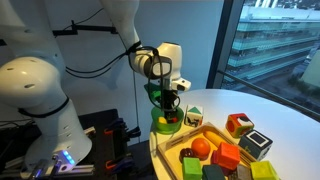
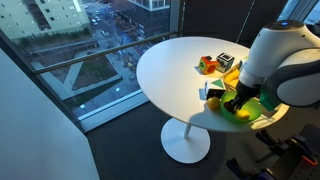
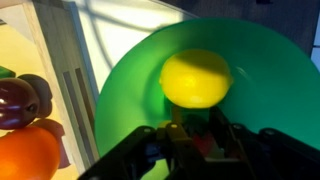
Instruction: Pick up the red strawberry toy from the green bowl and put it on the table
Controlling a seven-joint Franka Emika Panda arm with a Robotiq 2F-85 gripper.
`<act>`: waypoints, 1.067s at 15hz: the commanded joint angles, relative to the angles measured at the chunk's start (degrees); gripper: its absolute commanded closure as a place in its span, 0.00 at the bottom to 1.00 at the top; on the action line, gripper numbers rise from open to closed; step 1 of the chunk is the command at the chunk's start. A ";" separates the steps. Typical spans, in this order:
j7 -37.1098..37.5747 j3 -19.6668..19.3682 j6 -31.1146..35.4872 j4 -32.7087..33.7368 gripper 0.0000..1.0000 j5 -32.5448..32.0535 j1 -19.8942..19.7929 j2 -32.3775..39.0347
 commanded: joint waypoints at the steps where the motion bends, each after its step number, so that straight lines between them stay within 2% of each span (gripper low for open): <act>1: -1.59 0.09 -3.80 0.37 0.90 1.90 -0.02 -3.00; 16: -2.70 0.54 -13.46 3.94 0.90 3.95 -0.73 -11.13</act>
